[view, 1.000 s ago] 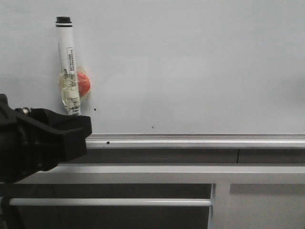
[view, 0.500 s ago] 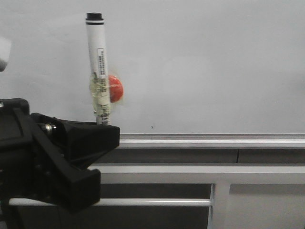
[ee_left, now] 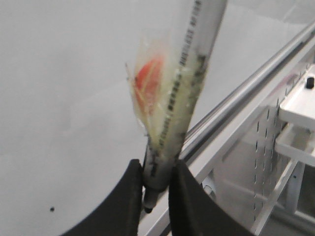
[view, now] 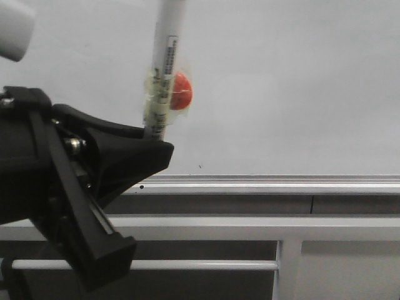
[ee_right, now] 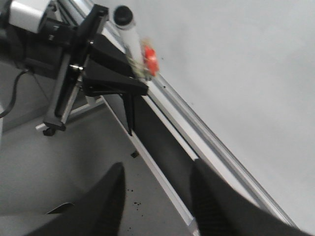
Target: Write number 1 on whiteboard
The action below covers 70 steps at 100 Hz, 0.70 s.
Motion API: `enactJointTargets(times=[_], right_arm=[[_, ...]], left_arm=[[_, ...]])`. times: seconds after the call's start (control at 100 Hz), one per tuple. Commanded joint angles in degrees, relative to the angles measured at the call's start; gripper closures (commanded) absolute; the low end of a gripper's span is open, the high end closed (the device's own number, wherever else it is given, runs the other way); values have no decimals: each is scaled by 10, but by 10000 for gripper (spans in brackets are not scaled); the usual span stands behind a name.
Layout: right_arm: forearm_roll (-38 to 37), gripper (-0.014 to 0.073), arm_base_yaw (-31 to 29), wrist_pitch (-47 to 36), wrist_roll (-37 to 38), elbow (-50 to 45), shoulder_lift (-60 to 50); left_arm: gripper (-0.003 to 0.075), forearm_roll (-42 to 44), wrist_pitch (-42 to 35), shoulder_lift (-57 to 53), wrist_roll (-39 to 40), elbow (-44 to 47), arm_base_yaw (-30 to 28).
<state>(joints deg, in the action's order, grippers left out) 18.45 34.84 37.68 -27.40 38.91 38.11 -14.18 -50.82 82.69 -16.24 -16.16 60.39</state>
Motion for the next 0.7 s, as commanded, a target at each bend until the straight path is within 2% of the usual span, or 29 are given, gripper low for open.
enactJointTargets(times=[0.0, 0.09, 0.15, 0.37, 0.51, 0.69], right_arm=[[-7, 182, 22, -24, -7, 34, 30], [-16, 207, 36, -21, -7, 44, 61], [-16, 214, 47, -21, -19, 50, 82], [-52, 218, 105, -43, -29, 90, 134], [-64, 218, 111, -47, -29, 113, 164], [-65, 218, 111, -49, -29, 121, 188]], left_arm=[[741, -12, 89, -54, -91, -44, 4], [741, -52, 218, -89, -174, -83, 4], [741, -63, 267, -101, -207, -98, 4], [741, -61, 338, -115, -212, -131, 4], [741, -43, 369, -115, -212, -141, 4], [741, -42, 369, -115, -212, -142, 4]])
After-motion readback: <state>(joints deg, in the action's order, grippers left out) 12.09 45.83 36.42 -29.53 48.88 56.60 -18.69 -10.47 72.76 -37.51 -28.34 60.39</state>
